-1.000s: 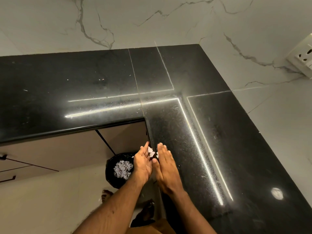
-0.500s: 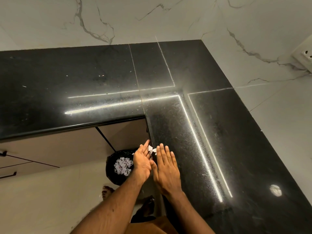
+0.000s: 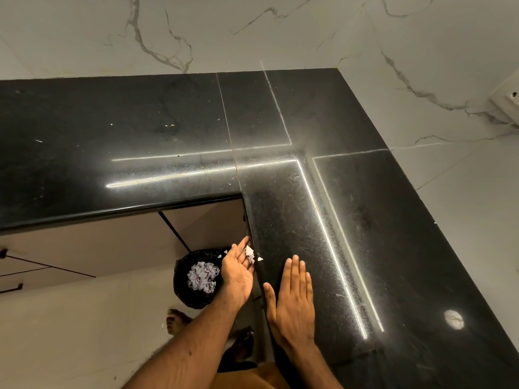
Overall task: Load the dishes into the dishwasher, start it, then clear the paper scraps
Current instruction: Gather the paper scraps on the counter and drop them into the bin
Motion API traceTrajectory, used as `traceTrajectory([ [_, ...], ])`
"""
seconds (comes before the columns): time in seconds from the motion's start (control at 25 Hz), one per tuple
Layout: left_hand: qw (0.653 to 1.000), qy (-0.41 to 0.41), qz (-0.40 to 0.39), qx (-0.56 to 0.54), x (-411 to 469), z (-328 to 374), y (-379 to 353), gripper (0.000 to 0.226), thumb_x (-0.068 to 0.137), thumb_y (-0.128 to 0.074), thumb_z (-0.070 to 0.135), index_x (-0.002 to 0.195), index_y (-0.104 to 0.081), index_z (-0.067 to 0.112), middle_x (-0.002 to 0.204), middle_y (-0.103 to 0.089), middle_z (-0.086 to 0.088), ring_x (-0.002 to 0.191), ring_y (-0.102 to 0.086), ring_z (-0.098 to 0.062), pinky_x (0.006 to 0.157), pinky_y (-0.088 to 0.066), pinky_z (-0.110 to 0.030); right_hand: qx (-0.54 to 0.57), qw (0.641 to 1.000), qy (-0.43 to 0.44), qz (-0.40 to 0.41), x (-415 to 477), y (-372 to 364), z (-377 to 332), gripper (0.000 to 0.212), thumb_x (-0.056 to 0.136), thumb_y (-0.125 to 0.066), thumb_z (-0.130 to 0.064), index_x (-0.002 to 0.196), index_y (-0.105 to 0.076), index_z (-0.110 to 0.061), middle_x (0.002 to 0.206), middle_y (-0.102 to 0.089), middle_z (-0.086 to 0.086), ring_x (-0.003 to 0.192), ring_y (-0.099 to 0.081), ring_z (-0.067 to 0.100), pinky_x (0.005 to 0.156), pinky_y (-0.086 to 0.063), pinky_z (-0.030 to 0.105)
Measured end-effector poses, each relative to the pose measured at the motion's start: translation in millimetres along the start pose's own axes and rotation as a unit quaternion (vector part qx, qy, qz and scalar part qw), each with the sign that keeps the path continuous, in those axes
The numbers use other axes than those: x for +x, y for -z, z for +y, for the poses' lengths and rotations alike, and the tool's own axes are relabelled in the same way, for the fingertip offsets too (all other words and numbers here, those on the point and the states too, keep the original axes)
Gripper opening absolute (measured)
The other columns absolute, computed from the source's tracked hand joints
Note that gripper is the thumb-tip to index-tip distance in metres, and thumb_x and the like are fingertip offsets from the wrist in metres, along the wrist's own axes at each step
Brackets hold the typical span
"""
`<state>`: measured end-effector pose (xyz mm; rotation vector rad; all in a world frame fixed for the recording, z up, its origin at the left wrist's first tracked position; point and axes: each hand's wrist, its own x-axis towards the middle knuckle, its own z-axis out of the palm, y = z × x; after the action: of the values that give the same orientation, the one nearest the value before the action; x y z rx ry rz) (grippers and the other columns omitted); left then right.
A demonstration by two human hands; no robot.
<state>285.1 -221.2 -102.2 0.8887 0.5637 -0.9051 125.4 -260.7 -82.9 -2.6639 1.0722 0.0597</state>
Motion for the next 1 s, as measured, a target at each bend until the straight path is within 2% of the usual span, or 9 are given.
traceTrajectory([
  [0.08,1.000,-0.002,0.010,0.001,-1.2,-0.6,-1.0,0.048,0.111,-0.031,0.036,0.138,-0.063,0.012,0.135,-0.067,-0.012,0.125,-0.062,-0.024,0.107,-0.047,-0.039,-0.005,0.999,0.042,-0.017,17.5,-1.1,-9.2,0.073,0.111,-0.011,-0.057,0.167,-0.007,-0.010,0.175,0.007,0.005,0.161,0.012,0.017,0.130,-0.002,0.041],
  [0.16,1.000,0.013,0.015,0.015,-1.7,0.2,-1.1,0.045,0.110,-0.036,0.036,0.136,-0.065,0.013,0.135,-0.067,-0.012,0.126,-0.061,-0.025,0.109,-0.047,-0.040,-0.005,0.995,0.098,-0.031,33.7,-2.7,-13.5,0.069,0.111,-0.008,-0.054,0.167,-0.005,-0.012,0.175,0.008,0.003,0.160,0.013,0.015,0.129,-0.001,0.040],
  [0.24,0.999,0.037,0.028,0.024,0.4,0.5,-1.5,0.043,0.109,-0.040,0.038,0.132,-0.067,0.015,0.131,-0.069,-0.011,0.125,-0.063,-0.025,0.113,-0.045,-0.043,0.003,0.985,0.170,-0.040,45.5,2.4,-14.3,0.063,0.113,-0.012,-0.049,0.167,-0.008,-0.016,0.175,0.006,-0.001,0.160,0.010,0.011,0.129,-0.005,0.041],
  [0.32,0.997,0.056,0.042,0.014,-1.9,1.7,-6.7,0.039,0.109,-0.043,0.039,0.126,-0.069,0.015,0.117,-0.075,-0.011,0.115,-0.068,-0.027,0.102,-0.053,-0.043,0.017,0.972,0.229,-0.055,49.2,8.6,-10.1,0.058,0.114,-0.019,-0.045,0.167,-0.012,-0.021,0.174,0.002,-0.006,0.160,0.007,0.007,0.129,-0.011,0.041],
  [0.44,0.998,0.060,0.036,-0.004,-7.0,5.0,-13.4,0.036,0.110,-0.043,0.035,0.120,-0.070,0.012,0.100,-0.079,-0.015,0.104,-0.071,-0.030,0.092,-0.056,-0.042,0.021,0.985,0.171,-0.010,30.1,12.0,4.0,0.063,0.113,-0.025,-0.048,0.167,-0.011,-0.019,0.175,-0.001,-0.003,0.161,0.003,0.010,0.131,-0.008,0.040],
  [0.56,0.997,0.048,0.048,0.023,-2.5,6.9,-12.1,0.033,0.108,-0.049,0.031,0.121,-0.070,0.009,0.110,-0.076,-0.019,0.109,-0.071,-0.033,0.098,-0.056,-0.046,0.007,0.997,0.083,0.002,9.0,7.7,10.4,0.068,0.112,-0.023,-0.054,0.167,-0.009,-0.017,0.175,0.001,-0.001,0.161,0.005,0.013,0.130,-0.007,0.041],
  [0.68,0.996,0.045,0.067,0.036,3.5,4.3,-6.1,0.033,0.107,-0.051,0.030,0.123,-0.070,0.008,0.116,-0.074,-0.021,0.111,-0.071,-0.033,0.100,-0.056,-0.047,-0.008,0.994,0.111,-0.014,10.7,3.7,6.6,0.066,0.112,-0.021,-0.052,0.167,-0.008,-0.019,0.175,0.002,-0.003,0.161,0.007,0.013,0.130,-0.011,0.043],
  [0.84,0.996,0.053,0.062,0.038,2.3,2.6,-4.3,0.033,0.107,-0.050,0.032,0.124,-0.069,0.011,0.107,-0.077,-0.017,0.099,-0.075,-0.029,0.085,-0.059,-0.040,-0.022,0.989,0.147,-0.026,22.8,3.0,-1.4,0.062,0.113,-0.022,-0.050,0.168,-0.010,-0.024,0.175,0.002,-0.005,0.161,0.007,0.015,0.129,-0.013,0.046],
  [1.0,0.993,0.072,0.062,0.064,1.3,4.2,-2.6,0.031,0.104,-0.055,0.035,0.121,-0.072,0.016,0.115,-0.075,-0.014,0.102,-0.073,-0.029,0.080,-0.059,-0.041,-0.019,0.980,0.197,-0.025,33.1,6.1,-10.2,0.057,0.113,-0.027,-0.045,0.167,-0.013,-0.032,0.175,0.001,-0.008,0.161,0.006,0.017,0.130,-0.011,0.048],
])
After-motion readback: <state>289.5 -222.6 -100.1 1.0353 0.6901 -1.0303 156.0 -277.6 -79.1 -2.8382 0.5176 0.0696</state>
